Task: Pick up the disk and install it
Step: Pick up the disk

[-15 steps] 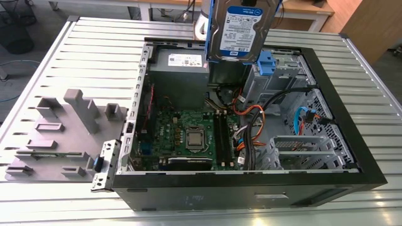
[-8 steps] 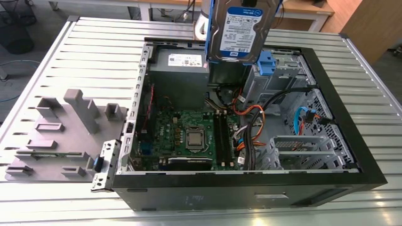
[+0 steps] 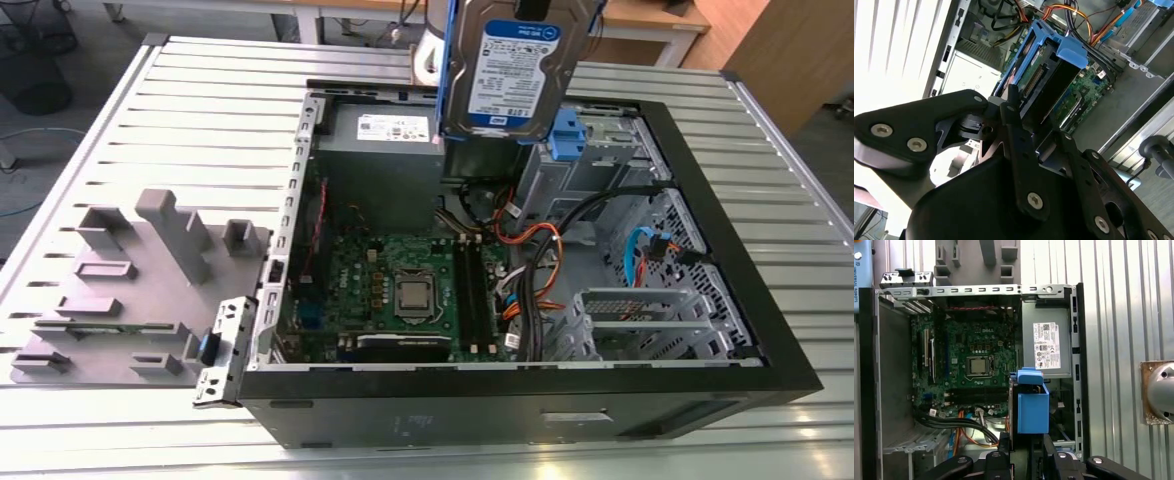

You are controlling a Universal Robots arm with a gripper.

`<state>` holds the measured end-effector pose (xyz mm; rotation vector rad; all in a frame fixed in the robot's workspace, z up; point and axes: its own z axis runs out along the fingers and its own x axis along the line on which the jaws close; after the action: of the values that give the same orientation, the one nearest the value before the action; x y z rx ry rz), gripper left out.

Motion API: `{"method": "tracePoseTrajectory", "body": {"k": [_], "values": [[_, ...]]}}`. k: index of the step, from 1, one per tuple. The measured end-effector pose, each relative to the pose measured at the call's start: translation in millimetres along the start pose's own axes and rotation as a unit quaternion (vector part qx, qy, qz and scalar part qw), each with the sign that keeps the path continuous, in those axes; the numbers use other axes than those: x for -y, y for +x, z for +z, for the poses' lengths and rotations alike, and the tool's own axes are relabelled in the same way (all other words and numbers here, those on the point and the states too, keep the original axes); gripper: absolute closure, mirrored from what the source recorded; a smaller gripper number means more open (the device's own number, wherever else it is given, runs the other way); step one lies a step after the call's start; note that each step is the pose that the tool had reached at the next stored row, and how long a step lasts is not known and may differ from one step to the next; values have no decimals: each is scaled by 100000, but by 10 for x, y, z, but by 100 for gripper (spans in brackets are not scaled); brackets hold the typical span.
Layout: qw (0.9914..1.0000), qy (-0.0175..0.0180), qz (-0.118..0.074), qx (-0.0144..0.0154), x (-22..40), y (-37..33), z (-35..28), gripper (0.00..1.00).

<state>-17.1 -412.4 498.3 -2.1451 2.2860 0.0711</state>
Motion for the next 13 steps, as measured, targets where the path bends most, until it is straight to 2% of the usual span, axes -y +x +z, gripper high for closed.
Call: {"method": "tracePoseTrajectory", "body": {"k": [13], "values": [[100000,2,0,-62,13,209,-8,65]]}}
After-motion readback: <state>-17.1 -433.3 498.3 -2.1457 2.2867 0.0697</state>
